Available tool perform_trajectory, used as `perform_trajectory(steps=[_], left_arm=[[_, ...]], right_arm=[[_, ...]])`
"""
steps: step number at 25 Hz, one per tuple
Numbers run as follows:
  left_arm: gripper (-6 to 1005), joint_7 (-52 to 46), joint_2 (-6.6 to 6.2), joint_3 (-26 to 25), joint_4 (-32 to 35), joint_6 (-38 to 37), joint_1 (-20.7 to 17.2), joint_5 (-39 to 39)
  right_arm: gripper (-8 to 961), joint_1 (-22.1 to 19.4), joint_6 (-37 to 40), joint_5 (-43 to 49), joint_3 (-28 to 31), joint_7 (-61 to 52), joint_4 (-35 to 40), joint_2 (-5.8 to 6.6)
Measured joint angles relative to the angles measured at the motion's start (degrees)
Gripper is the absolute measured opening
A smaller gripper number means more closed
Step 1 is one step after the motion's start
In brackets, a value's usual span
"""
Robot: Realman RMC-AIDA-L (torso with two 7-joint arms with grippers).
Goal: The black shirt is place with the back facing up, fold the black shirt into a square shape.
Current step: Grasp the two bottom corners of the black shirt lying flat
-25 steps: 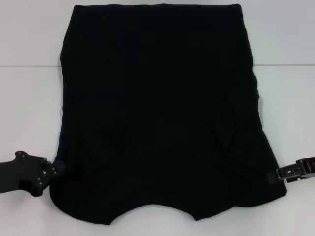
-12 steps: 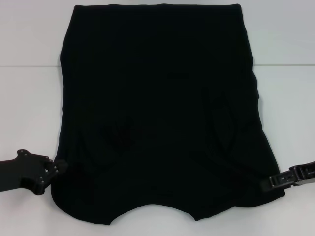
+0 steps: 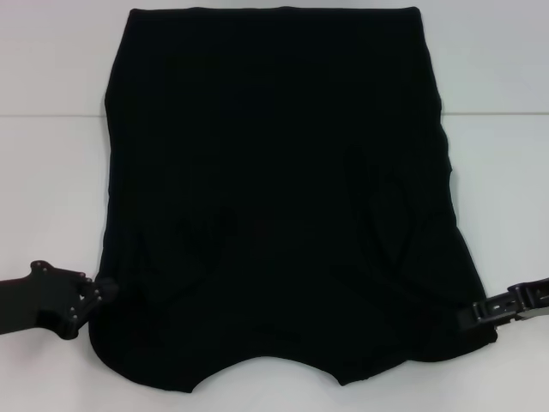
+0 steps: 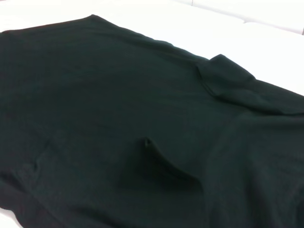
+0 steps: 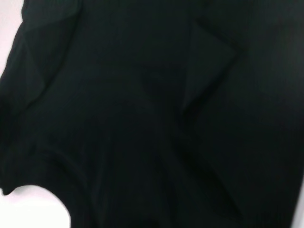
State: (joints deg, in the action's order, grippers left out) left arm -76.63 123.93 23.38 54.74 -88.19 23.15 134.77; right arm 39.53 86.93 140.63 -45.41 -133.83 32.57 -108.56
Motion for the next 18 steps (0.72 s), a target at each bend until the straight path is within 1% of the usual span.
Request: perform_trajectory(steps=[3,10,18], left_arm=[[32,0.01,0.0,0.0,0.0,-0.02,0.05,-0.02],[31,0.18,0.0,0.0,-0.58,0.04,0.49,0.01],[31,0.26,-0.04,-0.09,-0.69,0.24,0.49,-0.01]], right_arm=[[852,-0.31,-0.78,0.0,0.46,-0.09,0.03,0.44],[852,-0.4,-0.66,0.0,0.38,-0.11,0.01,0.7],[852,0.24,-0.26,1.45,0.24,-0.12,-0.15,0.02]])
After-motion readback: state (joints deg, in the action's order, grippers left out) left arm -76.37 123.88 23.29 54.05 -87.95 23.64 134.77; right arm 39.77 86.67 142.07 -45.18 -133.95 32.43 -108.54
